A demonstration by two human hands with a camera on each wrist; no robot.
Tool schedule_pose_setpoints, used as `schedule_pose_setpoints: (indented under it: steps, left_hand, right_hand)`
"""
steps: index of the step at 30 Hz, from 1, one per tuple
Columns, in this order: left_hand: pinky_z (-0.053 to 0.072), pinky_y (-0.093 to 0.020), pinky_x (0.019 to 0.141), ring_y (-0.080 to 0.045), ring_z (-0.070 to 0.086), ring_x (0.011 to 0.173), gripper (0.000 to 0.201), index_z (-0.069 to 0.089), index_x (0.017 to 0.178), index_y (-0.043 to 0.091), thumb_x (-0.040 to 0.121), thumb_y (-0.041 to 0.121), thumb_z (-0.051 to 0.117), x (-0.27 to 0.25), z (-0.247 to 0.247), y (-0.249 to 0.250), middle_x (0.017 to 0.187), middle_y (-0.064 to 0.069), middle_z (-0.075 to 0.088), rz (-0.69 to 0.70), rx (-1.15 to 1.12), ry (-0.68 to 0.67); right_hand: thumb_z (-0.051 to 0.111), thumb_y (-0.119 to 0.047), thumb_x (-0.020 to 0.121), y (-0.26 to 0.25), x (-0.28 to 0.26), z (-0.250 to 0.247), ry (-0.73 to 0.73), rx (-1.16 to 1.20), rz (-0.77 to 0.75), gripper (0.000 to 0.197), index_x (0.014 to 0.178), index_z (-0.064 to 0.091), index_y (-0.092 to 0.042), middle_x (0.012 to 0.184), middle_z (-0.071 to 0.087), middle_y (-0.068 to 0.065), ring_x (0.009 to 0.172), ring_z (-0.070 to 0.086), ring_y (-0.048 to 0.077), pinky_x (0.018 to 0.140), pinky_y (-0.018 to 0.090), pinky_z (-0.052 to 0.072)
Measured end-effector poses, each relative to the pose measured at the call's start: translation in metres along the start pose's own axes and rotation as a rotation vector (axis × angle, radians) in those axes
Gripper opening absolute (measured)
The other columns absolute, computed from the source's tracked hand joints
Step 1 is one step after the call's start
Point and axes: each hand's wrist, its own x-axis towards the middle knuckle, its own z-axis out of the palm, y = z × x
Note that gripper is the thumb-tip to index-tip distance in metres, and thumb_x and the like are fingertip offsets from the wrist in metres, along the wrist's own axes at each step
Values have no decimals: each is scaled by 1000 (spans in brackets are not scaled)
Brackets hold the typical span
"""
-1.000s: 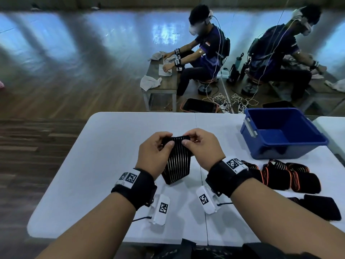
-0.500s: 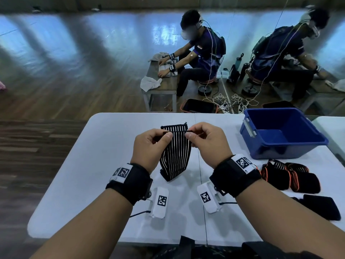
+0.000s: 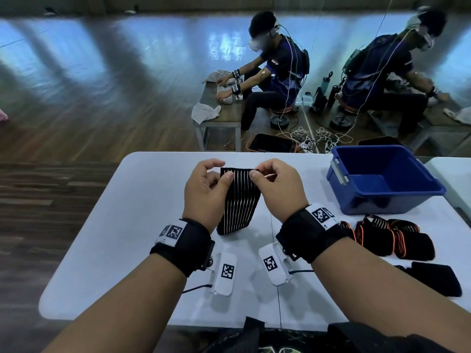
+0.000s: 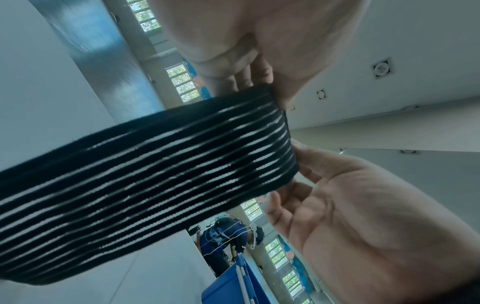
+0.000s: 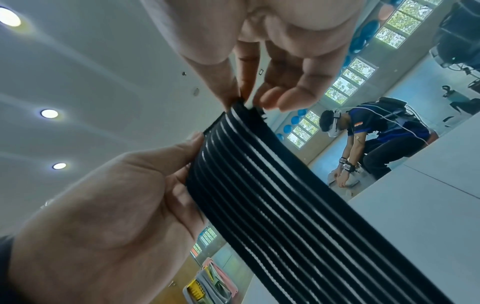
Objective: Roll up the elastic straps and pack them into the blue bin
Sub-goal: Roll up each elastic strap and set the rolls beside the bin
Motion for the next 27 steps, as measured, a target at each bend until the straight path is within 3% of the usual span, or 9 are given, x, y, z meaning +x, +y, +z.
schedule_pose_setpoints:
  steps: [5, 9, 11, 13, 15, 18, 22, 25, 27]
  left_hand:
    - [47, -44, 58, -21, 56, 60, 19, 50, 102, 33, 95, 21, 64, -2, 2, 6, 66, -8, 60, -35, -17, 43]
    - [50, -37, 60, -14, 58, 61, 22, 43, 107, 33, 97, 22, 60, -3, 3, 10, 84, -1, 67, -29, -14, 20]
    - [49, -35, 62, -11, 56, 63, 15, 51, 104, 28, 95, 21, 60, -6, 3, 9, 90, 2, 64, 13, -17, -59]
    - [49, -31, 71, -8, 58, 73, 12, 60, 101, 23, 90, 18, 61, -10, 3, 7, 91, 8, 64, 53, 30, -142]
    - [52, -32, 81, -9, 62, 88, 19, 64, 103, 24, 88, 14, 60, -9, 5, 10, 97, 10, 67, 70, 54, -184]
    - [55, -37, 90, -16, 66, 99, 31, 65, 112, 23, 87, 6, 58, 4, 10, 23, 109, 1, 70, 53, -38, -154]
    - [56, -33, 93, -18, 66, 107, 39, 63, 121, 10, 88, -9, 55, 40, 20, 36, 120, -12, 68, 10, -195, -106]
    - [56, -30, 89, -17, 68, 104, 39, 63, 117, 14, 90, -14, 54, 66, 29, 26, 120, -13, 68, -57, -265, -100]
    - [58, -35, 90, -16, 69, 101, 40, 64, 112, 17, 90, -16, 53, 81, 35, 12, 116, -10, 69, -132, -302, -87]
  right_hand:
    - [74, -33, 78, 5, -11, 4, -100, 112, 30, 27, 87, 49, -31, 86, 59, -6, 70, 57, 12, 73, 38, 54]
    - [74, -19, 81, 2, -15, 6, -91, 124, -31, 25, 79, 51, -30, 75, 58, -4, 68, 53, 13, 69, 42, 52]
    - [72, -13, 84, -2, -13, 7, -28, 147, -39, 24, 81, 54, -28, 76, 59, -6, 68, 54, 9, 68, 35, 51]
    - [69, -12, 86, -7, -9, 7, 26, 149, -53, 20, 88, 55, -25, 81, 58, -9, 70, 53, 4, 70, 28, 47]
    - [65, -12, 88, -11, -4, 6, 54, 155, -73, 17, 96, 53, -21, 86, 56, -9, 74, 51, 5, 73, 28, 46]
    - [63, -7, 87, -18, -1, 2, 44, 223, -105, 19, 96, 52, -19, 86, 54, -10, 77, 52, 6, 75, 26, 47]
    - [70, 1, 82, -9, -8, -6, -122, 168, -136, 18, 88, 63, -14, 85, 62, -9, 80, 57, 3, 78, 18, 45]
    - [76, -4, 78, 20, -23, -6, -297, 53, 1, 28, 95, 69, -25, 99, 68, -15, 96, 62, -2, 88, 14, 44]
    - [78, -4, 74, 42, -38, -6, -384, 33, 124, 39, 101, 69, -31, 104, 71, -12, 99, 66, 3, 89, 21, 50]
